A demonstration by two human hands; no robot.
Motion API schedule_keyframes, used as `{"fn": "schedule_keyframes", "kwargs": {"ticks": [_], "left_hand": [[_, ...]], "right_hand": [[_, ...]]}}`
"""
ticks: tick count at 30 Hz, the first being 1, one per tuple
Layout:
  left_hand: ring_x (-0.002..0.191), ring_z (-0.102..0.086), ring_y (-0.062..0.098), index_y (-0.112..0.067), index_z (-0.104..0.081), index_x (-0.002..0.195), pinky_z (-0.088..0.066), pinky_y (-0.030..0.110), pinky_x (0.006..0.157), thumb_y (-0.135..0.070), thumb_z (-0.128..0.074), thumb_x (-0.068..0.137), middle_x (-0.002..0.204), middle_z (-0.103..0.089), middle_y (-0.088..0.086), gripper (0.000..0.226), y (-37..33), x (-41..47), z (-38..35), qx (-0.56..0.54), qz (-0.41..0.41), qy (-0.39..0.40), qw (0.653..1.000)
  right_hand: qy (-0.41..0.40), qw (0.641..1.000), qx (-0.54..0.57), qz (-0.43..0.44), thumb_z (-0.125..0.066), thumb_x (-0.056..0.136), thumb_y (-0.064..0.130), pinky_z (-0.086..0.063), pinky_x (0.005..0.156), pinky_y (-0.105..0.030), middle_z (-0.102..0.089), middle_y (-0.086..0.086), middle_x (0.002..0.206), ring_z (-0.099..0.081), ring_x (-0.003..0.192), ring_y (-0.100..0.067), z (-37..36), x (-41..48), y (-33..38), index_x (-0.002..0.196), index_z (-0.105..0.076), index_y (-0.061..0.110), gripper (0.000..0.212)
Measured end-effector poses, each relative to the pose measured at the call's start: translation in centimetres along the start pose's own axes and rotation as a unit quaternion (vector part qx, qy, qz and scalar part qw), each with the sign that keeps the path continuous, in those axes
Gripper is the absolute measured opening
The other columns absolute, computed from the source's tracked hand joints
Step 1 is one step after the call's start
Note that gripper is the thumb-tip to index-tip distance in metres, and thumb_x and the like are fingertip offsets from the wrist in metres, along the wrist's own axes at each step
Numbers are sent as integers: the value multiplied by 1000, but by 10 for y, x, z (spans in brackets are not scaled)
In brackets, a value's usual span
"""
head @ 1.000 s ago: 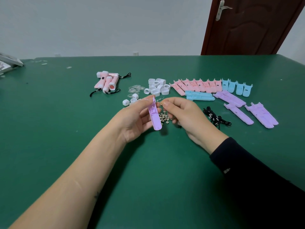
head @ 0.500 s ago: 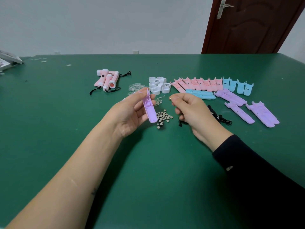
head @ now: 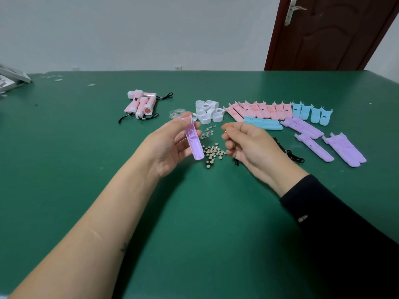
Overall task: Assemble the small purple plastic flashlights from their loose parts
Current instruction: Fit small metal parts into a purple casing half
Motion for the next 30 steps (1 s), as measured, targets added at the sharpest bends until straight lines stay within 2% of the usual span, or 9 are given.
{"fn": "schedule_keyframes", "kwargs": {"ticks": [6,11,18,22,26,28,30], "left_hand": [[69,-69,8,-22,-66,103,-54,20,56,-19,-62,93,84,-74,-2,11,3,0,-3,19,-4,10,1000],[69,-69,8,-22,-66,103,-54,19,56,-19,-62,93,83,-74,-3,12,6,1,-5,24,2,15,1000],[65,-68,8,-22,-66,102,-54,21,56,-18,-61,93,82,-73,-3,10,11,1,-8,30,12,28,999],[78,-67,13,-22,-66,103,-55,22,60,-19,-62,93,85,-72,-2,11,12,3,-7,47,12,27,998],[91,-70,17,-22,-65,102,-56,23,64,-18,-63,93,91,-72,0,10,14,3,-8,42,15,32,998],[82,-72,13,-22,-65,102,-56,23,61,-18,-62,93,88,-73,0,11,15,2,-10,38,20,37,998],[69,-70,10,-23,-66,102,-55,21,57,-18,-62,93,80,-72,-2,11,16,1,-12,36,29,41,998]], "right_hand": [[32,999,10,21,-59,93,5,-52,62,-17,-71,4,73,-59,59,-2,-3,-1,1,95,-66,13,11],[38,999,10,33,-60,93,11,-53,60,-18,-71,4,71,-59,57,-3,-4,-2,1,92,-67,13,8],[36,998,3,42,-59,93,10,-52,59,-18,-73,2,73,-60,56,-4,-5,-2,1,94,-65,11,7],[34,998,-5,48,-59,93,8,-51,58,-17,-74,1,76,-59,55,-4,-7,-4,2,94,-65,11,7],[16,994,-69,87,-60,93,10,-45,52,-13,-74,4,75,-55,53,-3,-8,-7,6,92,-66,15,8],[4,984,-129,126,-63,91,13,-44,58,-13,-72,9,74,-53,56,-3,-9,-9,10,88,-68,21,9],[-6,968,-190,161,-67,88,17,-42,64,-10,-70,8,82,-51,62,-1,-11,-12,14,84,-70,27,12]]}}
Point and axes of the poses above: each hand's wrist, its own x-axis towards the middle knuckle, its own z-axis out of the back of the hand, y = z × x, the point moved 5 cm from there along x, towards the middle knuckle
